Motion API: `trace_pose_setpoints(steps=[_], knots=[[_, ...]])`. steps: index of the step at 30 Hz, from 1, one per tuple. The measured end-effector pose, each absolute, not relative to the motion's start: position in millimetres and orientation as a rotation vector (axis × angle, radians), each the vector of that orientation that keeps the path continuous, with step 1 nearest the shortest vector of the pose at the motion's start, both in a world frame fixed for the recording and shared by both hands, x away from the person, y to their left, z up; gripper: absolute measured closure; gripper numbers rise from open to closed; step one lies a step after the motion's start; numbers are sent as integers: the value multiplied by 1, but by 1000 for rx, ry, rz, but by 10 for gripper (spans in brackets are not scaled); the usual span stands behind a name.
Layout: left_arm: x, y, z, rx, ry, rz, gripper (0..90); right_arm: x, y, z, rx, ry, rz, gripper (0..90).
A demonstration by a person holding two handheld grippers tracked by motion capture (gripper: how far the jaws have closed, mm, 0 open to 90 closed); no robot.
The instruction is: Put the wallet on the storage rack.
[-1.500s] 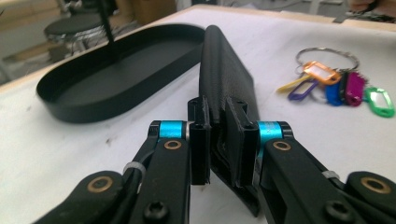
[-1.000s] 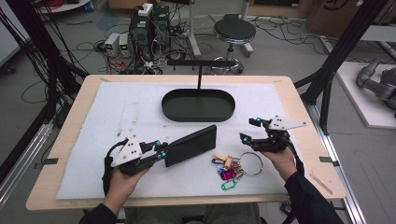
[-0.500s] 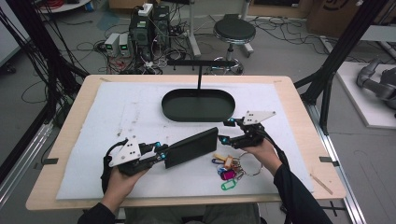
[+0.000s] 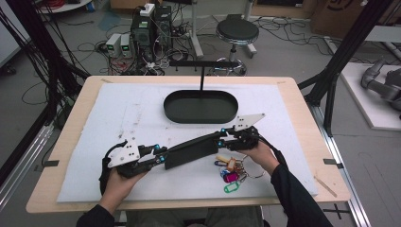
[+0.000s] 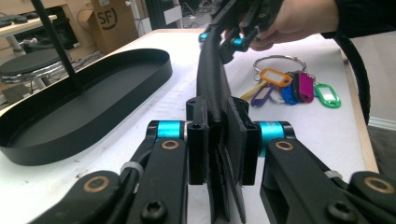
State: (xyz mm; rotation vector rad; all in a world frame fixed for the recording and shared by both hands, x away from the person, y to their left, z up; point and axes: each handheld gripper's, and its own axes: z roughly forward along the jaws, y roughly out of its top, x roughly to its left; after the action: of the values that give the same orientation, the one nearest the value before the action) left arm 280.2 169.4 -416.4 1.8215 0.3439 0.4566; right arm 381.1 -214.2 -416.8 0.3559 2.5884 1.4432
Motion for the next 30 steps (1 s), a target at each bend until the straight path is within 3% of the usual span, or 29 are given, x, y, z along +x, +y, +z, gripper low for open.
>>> trace_pose_setpoints(steps=[3,7,10,13,18,25,30], knots=[[282,171,-417,1810,382,450,722,380,-216,-416,338,2598,1442,723],[286,170,-419,1815,445,431,439,374,-217,-412,300,2606,1453,756],[291,169,-423,1845,486,410,381,369,-215,-410,304,2617,1455,759],[295,168,-427,1870,498,364,394,368,-216,-410,296,2622,1456,761],[298,164,-431,1894,464,327,643,367,-218,-412,302,2637,1458,762],[300,164,-432,1889,440,305,727,367,-220,-415,325,2639,1448,751],[299,161,-428,1891,408,327,744,366,-221,-414,322,2616,1424,681]])
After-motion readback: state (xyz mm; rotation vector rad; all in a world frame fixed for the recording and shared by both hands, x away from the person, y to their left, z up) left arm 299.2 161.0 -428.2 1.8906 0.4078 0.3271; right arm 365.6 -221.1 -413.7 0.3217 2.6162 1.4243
